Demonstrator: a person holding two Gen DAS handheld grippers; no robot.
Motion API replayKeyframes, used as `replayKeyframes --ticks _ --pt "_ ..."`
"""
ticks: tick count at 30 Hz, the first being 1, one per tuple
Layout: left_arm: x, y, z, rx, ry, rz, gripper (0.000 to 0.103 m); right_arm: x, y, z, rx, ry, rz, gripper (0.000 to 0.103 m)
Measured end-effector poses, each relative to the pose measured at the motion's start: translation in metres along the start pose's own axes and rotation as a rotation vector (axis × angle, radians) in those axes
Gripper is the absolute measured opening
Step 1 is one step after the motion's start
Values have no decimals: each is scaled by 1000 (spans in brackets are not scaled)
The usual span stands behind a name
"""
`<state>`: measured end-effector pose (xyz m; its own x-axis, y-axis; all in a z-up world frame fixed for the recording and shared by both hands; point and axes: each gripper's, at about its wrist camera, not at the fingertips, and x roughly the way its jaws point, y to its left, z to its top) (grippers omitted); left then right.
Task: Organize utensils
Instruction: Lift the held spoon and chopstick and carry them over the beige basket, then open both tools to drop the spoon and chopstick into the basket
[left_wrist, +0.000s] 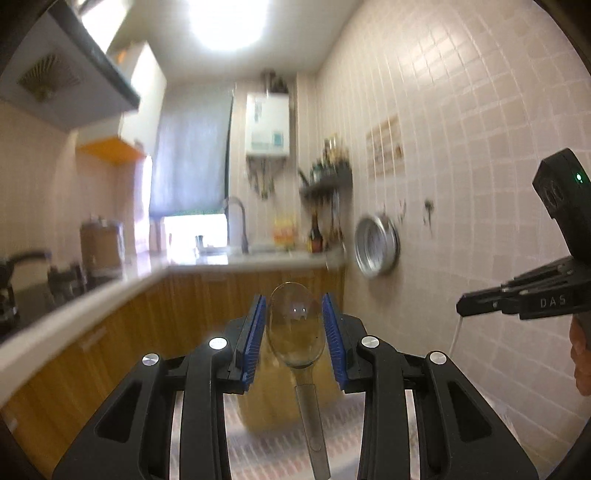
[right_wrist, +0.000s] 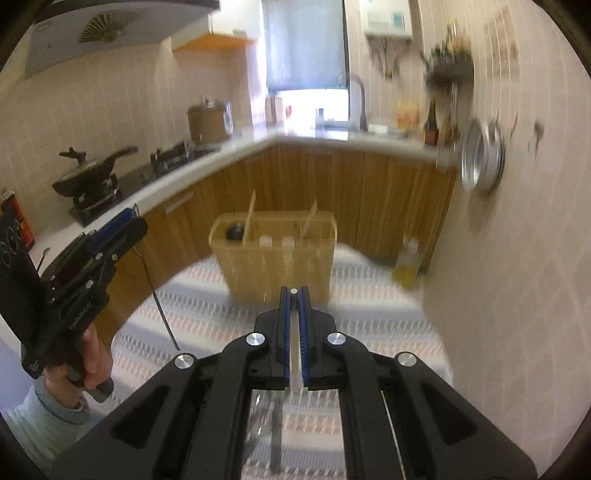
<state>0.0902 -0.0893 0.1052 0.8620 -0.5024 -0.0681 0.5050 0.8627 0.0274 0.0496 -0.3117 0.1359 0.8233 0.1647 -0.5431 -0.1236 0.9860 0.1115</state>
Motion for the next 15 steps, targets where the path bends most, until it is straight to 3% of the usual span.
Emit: replayKeyframes --ticks 2,8,15 --pt "8 3 17 10 -48 -8 30 -4 3 15 -5 -43 -3 3" --pt "37 6 43 86 -168 68 30 2 8 61 4 -142 12 3" --pt "87 35 42 41 -180 86 30 38 19 111 1 -230 33 3"
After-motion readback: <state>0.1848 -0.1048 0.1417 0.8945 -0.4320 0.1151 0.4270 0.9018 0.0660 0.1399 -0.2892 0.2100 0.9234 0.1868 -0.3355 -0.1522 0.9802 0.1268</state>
